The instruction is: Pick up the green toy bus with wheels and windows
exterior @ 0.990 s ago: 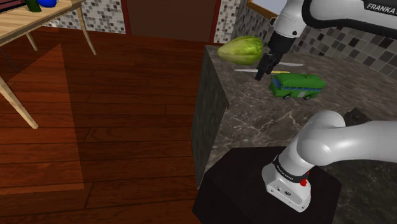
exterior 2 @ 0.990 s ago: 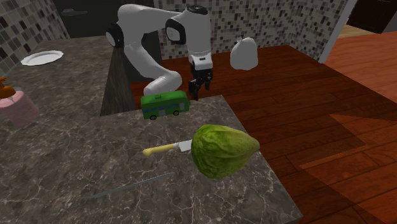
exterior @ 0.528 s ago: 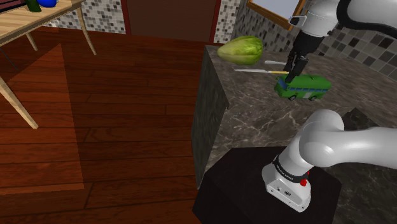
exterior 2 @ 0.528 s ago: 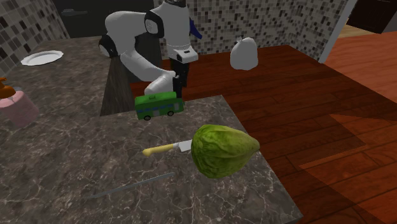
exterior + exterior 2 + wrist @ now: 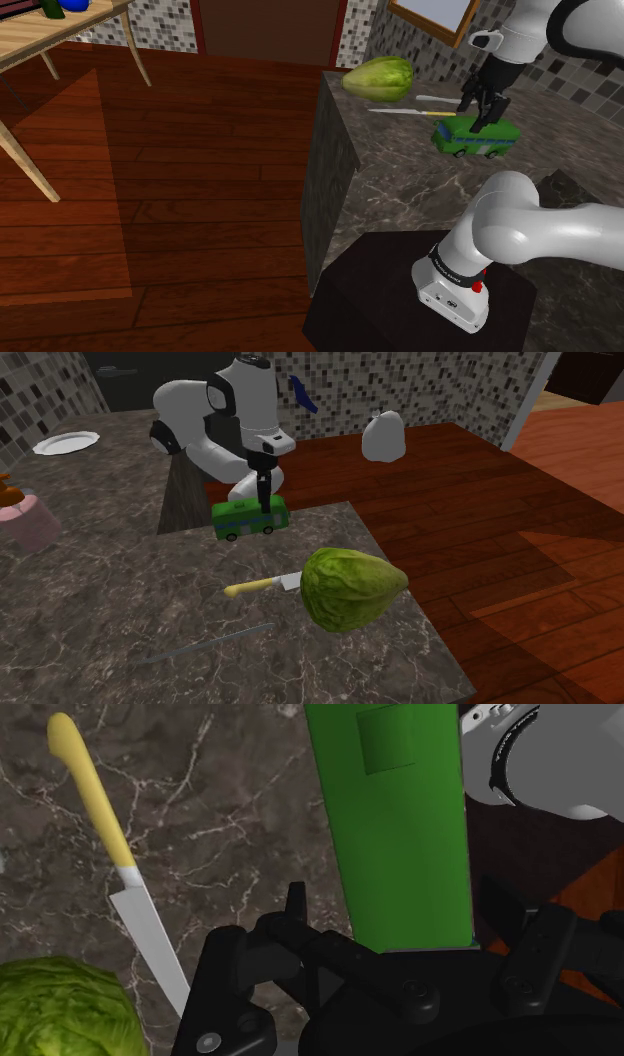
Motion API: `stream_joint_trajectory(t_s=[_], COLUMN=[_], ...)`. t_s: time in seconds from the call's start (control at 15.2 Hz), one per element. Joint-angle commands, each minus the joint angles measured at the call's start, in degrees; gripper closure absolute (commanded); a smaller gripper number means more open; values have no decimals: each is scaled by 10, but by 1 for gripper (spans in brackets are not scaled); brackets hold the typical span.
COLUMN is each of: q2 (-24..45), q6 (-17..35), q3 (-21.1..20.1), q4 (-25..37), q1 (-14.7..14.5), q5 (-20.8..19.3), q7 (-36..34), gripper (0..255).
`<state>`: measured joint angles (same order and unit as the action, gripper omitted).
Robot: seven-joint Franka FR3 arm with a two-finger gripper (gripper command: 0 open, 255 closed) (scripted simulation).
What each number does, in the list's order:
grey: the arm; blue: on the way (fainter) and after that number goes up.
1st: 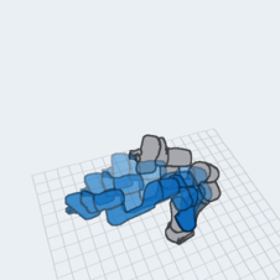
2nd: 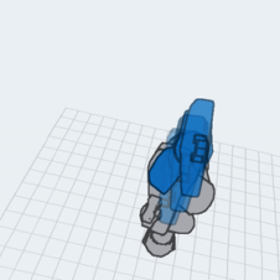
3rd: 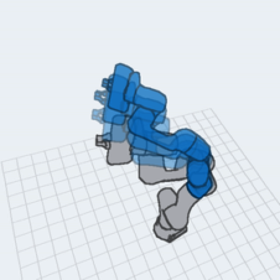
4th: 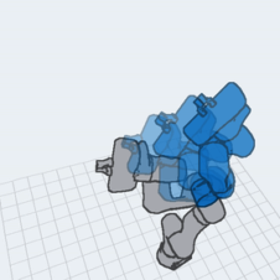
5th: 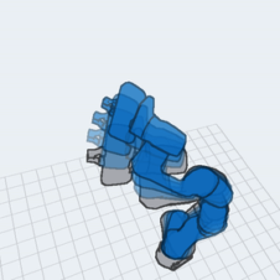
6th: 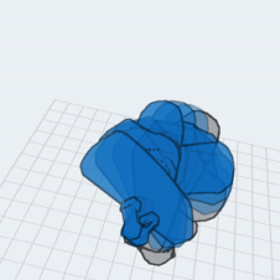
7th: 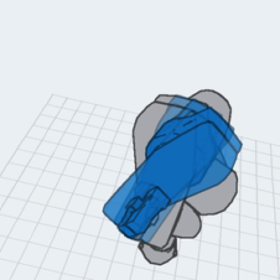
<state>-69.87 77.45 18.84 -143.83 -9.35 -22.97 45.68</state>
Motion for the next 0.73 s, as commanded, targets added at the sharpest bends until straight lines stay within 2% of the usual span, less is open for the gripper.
stream_joint_trajectory(t_s=[0.0,0.26,0.33,0.66], q2=[-11,-22,-22,-21], q6=[8,21,19,20], q3=[4,10,9,9], q4=[-19,-43,-42,-41], q1=[2,5,5,5], q5=[-4,-10,-10,-10], q7=[0,-2,-2,-2], gripper=[0,0,255,255])
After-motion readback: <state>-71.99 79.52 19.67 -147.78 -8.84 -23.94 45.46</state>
